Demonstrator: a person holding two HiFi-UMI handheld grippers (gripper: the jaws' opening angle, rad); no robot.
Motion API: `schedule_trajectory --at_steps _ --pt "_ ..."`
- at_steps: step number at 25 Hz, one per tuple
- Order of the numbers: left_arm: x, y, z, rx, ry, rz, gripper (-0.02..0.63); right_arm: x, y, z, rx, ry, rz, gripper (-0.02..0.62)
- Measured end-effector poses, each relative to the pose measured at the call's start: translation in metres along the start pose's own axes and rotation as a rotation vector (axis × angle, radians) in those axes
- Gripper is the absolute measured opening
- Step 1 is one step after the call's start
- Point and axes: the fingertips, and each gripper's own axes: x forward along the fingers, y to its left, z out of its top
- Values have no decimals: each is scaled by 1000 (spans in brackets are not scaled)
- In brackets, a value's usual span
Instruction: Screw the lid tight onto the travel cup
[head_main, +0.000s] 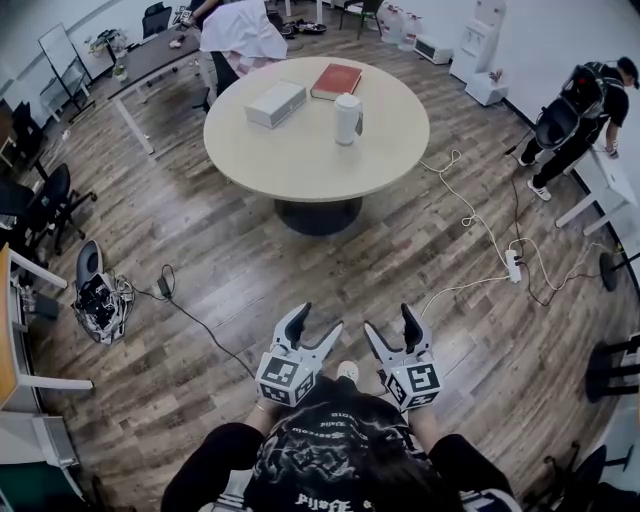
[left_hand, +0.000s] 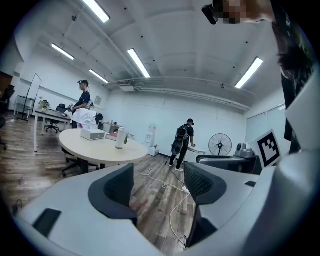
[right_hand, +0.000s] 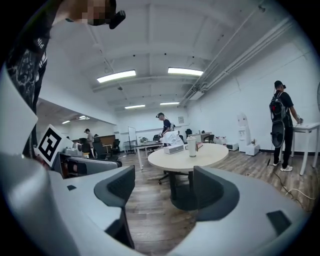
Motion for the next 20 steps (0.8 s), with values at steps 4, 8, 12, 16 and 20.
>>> schedule_trajectory --at_steps 4,8,12,16,20 --pt "20 -2 5 18 -8 14 331 4 -22 8 -11 -17 3 362" --pt "45 1 13 38 -22 35 334 14 -49 14 -23 -30 5 364" --pt "63 2 17 56 -38 71 333 23 -67 16 -42 -33 29 364" --pt "85 2 25 88 -60 88 333 31 -87 17 -51 -33 36 364" --pt "100 5 32 79 -70 90 333 41 -96 20 -50 -36 37 364"
